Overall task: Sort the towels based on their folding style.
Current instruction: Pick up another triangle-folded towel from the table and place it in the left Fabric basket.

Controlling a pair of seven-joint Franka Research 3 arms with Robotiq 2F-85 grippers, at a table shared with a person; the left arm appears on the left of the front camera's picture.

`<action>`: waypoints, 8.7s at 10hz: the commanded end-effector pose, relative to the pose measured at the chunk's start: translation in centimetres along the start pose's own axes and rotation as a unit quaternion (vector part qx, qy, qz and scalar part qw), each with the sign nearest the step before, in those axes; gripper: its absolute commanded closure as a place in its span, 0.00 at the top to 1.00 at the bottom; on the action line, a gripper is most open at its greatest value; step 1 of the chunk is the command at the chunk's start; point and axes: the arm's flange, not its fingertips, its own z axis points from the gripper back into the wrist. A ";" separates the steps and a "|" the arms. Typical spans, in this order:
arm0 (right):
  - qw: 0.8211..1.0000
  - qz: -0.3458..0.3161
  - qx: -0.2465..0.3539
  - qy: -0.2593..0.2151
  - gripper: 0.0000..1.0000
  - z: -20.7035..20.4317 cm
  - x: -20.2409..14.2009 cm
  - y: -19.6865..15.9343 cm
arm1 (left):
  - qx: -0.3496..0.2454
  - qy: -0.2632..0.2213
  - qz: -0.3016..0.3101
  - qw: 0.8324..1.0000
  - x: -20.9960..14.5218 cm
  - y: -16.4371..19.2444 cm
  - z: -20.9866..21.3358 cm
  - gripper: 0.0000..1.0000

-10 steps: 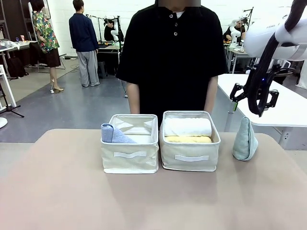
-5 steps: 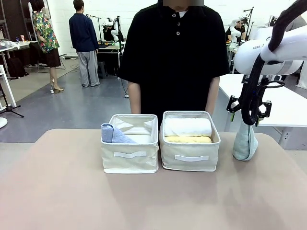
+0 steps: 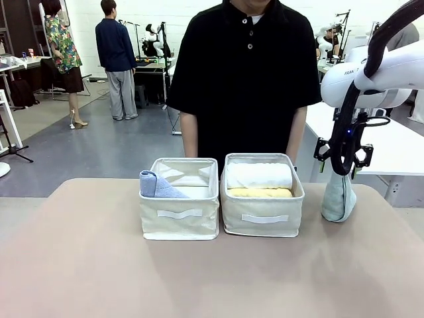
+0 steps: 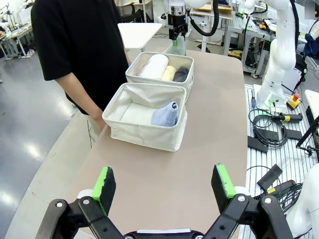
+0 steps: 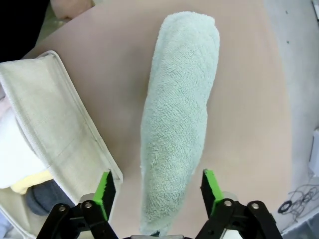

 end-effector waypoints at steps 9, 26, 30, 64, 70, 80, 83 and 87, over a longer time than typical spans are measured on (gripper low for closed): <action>1.000 0.017 -0.006 0.010 0.00 1.0 -0.2 0.2 | -0.002 -0.006 -0.011 1.000 0.0 0.0 0.1 1.00; 0.895 0.433 -0.077 -0.074 0.18 27.6 -22.3 2.9 | -0.002 -0.006 -0.011 1.000 0.0 0.0 0.1 1.00; 0.723 0.690 -0.034 -0.017 0.18 28.2 -24.7 16.5 | -0.002 -0.006 -0.011 1.000 0.0 0.0 0.1 1.00; 0.487 0.863 -0.027 -0.135 0.18 16.9 -18.0 33.8 | -0.002 -0.006 -0.011 1.000 0.0 0.0 0.1 1.00; 0.502 0.853 -0.036 -0.141 0.18 13.0 -14.7 34.5 | -0.002 -0.006 -0.011 1.000 0.0 0.0 0.1 1.00; 0.492 0.867 -0.020 -0.084 0.18 5.4 -12.9 35.6 | -0.002 -0.006 -0.011 1.000 0.0 0.0 0.1 1.00; 0.482 0.874 -0.008 -0.056 0.18 3.4 -13.2 36.2 | -0.002 -0.006 -0.011 1.000 0.0 0.0 0.1 1.00; 0.475 0.879 0.015 -0.019 0.18 0.6 -13.5 37.0 | -0.002 -0.006 -0.011 1.000 0.0 0.0 0.1 1.00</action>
